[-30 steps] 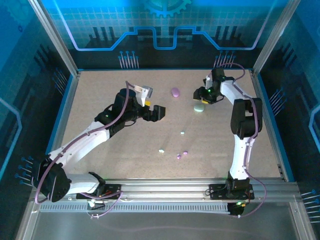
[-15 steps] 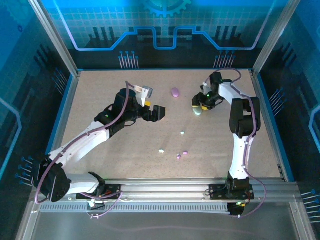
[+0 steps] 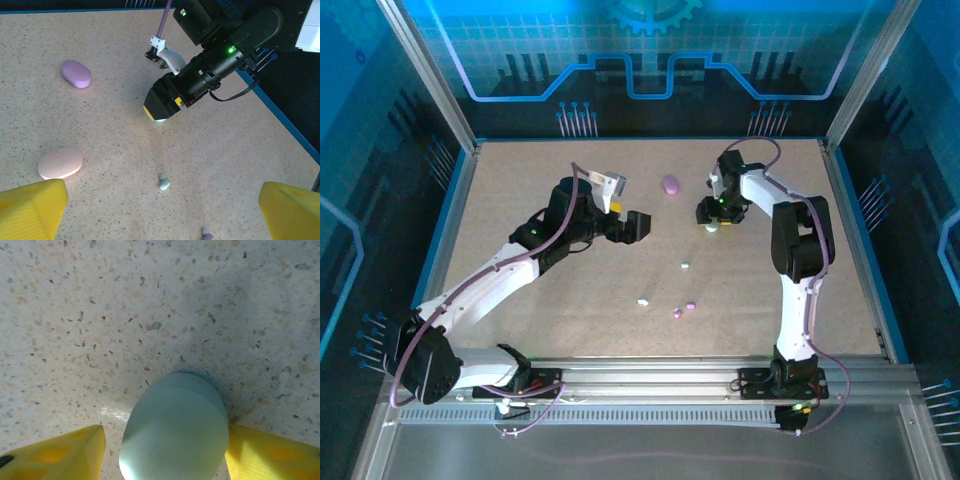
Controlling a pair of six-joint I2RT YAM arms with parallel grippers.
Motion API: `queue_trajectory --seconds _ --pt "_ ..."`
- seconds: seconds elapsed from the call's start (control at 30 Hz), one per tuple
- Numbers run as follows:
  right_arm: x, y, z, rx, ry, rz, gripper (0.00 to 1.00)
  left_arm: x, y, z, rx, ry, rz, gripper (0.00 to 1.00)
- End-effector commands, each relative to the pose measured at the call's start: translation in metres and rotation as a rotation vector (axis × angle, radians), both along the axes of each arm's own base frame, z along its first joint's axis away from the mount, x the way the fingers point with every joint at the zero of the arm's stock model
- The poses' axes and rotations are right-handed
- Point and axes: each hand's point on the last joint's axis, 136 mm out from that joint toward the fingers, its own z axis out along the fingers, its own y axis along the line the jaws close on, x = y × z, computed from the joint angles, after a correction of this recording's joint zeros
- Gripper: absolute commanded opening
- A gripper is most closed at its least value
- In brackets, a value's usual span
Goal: Insert the wireless bluetooth earbuds into the charging case
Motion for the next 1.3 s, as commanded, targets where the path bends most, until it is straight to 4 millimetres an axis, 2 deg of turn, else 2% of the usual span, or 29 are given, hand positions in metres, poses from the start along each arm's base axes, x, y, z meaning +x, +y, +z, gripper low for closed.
queue_trajectory --seconds 0.0,0.33,0.87,1.03,1.17,1.27 --pt "0.002 -0.013 0.005 -0.146 -0.019 -0.031 0.63 0.002 -0.002 0.010 -0.023 0.002 -0.007 0.99" --pt "0.000 -0.009 0.002 -0.200 -0.035 -0.049 0.53 0.002 -0.001 0.011 -0.018 -0.004 -0.002 0.99" --pt "0.002 -0.008 -0.010 -0.188 -0.048 -0.078 0.52 0.002 -0.002 0.014 -0.019 -0.006 -0.004 0.99" --pt "0.001 -0.010 -0.008 -0.189 -0.062 -0.085 0.42 0.003 -0.001 0.014 -0.017 -0.006 0.005 0.99" --pt "0.000 -0.007 0.006 -0.165 -0.108 -0.080 0.37 0.005 0.001 0.012 -0.014 -0.002 0.017 0.99" --pt "-0.004 0.005 0.037 -0.089 -0.197 -0.047 0.35 0.006 0.004 0.014 -0.012 -0.009 0.038 0.99"
